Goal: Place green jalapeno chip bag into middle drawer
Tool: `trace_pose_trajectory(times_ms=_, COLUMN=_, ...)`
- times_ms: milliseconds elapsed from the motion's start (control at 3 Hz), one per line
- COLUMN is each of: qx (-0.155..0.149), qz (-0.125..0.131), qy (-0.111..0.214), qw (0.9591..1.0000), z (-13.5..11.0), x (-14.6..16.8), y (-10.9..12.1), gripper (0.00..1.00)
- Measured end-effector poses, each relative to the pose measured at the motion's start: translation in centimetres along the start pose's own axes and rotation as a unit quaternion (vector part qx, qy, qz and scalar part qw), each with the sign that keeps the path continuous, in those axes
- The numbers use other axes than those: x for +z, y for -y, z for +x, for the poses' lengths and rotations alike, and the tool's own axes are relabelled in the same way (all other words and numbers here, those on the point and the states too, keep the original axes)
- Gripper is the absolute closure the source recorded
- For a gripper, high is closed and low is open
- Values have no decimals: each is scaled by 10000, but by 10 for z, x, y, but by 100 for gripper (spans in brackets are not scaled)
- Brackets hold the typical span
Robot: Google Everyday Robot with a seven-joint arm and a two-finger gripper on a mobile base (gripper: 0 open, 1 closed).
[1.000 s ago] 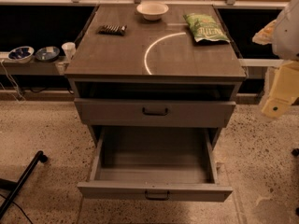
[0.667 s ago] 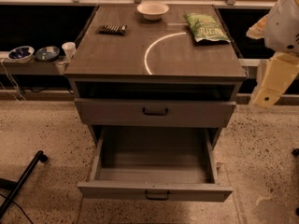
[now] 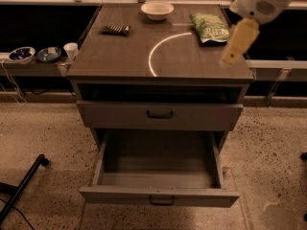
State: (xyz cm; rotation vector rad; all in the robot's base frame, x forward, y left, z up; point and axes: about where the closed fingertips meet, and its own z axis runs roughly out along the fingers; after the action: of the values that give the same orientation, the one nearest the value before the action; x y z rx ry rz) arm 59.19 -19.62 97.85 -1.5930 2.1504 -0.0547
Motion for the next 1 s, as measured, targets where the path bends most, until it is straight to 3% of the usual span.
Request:
trace_pose_trajectory(times_ms=333, qx=618, qz=517, qy=445, qw=9958, z=-30, x=30, y=75, gripper=0)
trace_pose_trajectory(times_ms=667, qx=1487, qz=941, qy=858, qw=9807, z=-36, x=60, y=132, gripper=0)
trace_pose_trajectory(times_ms=1000, qx=1889, qz=1195, qy=1197, qw=9673, z=-47, x=91, y=169, gripper=0)
